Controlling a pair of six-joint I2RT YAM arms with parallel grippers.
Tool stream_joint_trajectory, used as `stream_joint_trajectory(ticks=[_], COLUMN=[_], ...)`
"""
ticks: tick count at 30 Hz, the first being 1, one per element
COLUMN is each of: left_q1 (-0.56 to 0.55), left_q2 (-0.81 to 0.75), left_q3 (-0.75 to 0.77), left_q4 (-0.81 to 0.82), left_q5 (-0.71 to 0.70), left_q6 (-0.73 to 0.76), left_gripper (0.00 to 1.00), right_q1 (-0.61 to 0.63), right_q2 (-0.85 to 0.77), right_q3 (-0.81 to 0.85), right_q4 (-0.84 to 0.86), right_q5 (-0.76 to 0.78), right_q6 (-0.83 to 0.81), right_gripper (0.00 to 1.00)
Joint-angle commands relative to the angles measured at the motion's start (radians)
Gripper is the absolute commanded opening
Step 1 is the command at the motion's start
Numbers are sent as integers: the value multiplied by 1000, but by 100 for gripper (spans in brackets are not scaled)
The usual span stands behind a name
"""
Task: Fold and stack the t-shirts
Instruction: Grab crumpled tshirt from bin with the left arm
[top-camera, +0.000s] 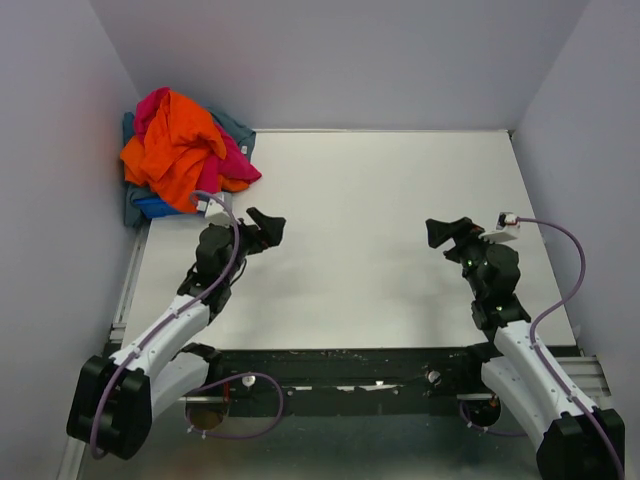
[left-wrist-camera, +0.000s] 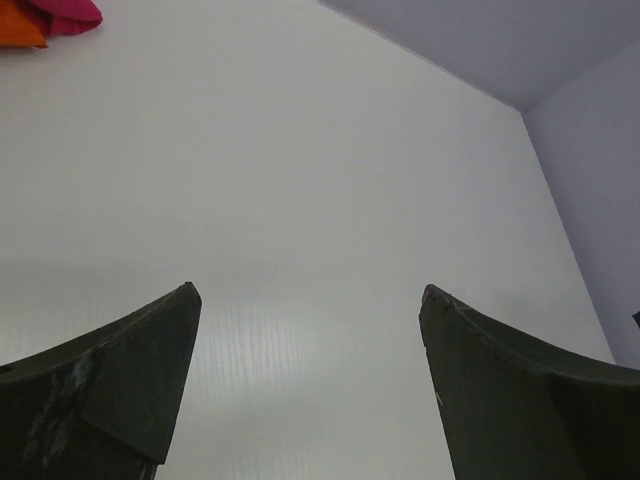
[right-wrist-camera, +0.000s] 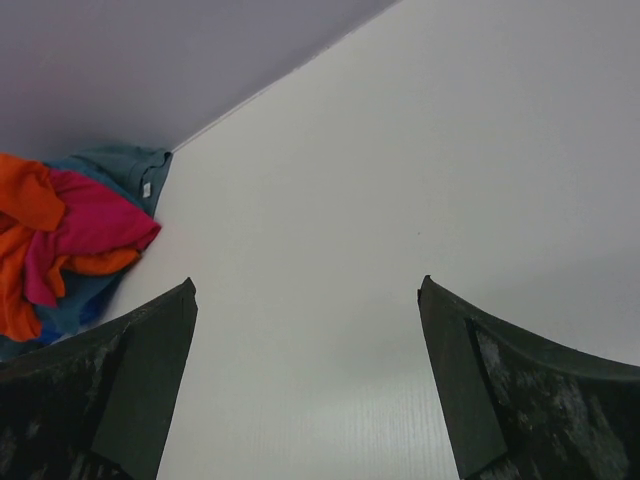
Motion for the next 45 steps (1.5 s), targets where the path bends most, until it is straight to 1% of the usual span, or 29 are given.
stream_joint_trajectory(ticks=[1,2,4,6,8,12,16,17,19,24,26,31,33,35,36,37,39,40,41,45], left_q1=[11,23,81,162,222,293,333,360,373,376,380,386,396,406,416,417,414,411,410,402], left_q2=[20,41,105,194,289,480,647,684,747,889,929,969,979,992,1006,1014,1005,977,941,772], left_q3=[157,209,380,540,681,913,1129,1166,1241,1387,1416,1429,1424,1415,1430,1461,1504,1504,1478,1348], left_q4=[-232,-298,-456,-625,-732,-848,-961,-978,-990,-989,-972,-883,-830,-750,-740,-768,-829,-846,-839,-776], left_q5=[-178,-221,-289,-312,-339,-353,-367,-370,-364,-373,-350,-300,-271,-197,-160,-145,-198,-230,-252,-307], left_q6=[-93,-90,-81,-79,-81,-84,-92,-92,-96,-104,-110,-127,-141,-154,-162,-165,-173,-185,-185,-173], left_gripper=[99,99,99,99,99,99,98,98,97,96,96,92,86,67,50,31,7,2,0,0], right_q1=[-2,-2,-2,-2,-2,-2,-2,-2,-2,-2,-2,-2,-2,-2,-2,-2,-2,-2,-2,-2], right_q2=[-18,-19,-27,-29,-32,-29,-32,-36,-42,-36,-24,4,5,4,4,4,4,4,4,5], right_q3=[-13,-16,-22,-29,-30,-33,-33,-35,-41,-49,-47,-42,-41,-42,-44,-44,-44,-42,-42,-39], right_q4=[-8,-5,-2,2,8,9,3,0,2,20,21,34,32,37,40,43,41,41,40,41], right_q5=[20,22,26,23,20,19,25,25,26,25,22,4,0,2,-1,-3,-1,0,0,-6], right_q6=[-6,-6,0,3,6,9,12,14,17,22,22,23,20,20,18,18,14,12,12,14], right_gripper=[100,100,100,100,100,100,100,100,100,100,100,100,100,100,100,100,100,100,100,100])
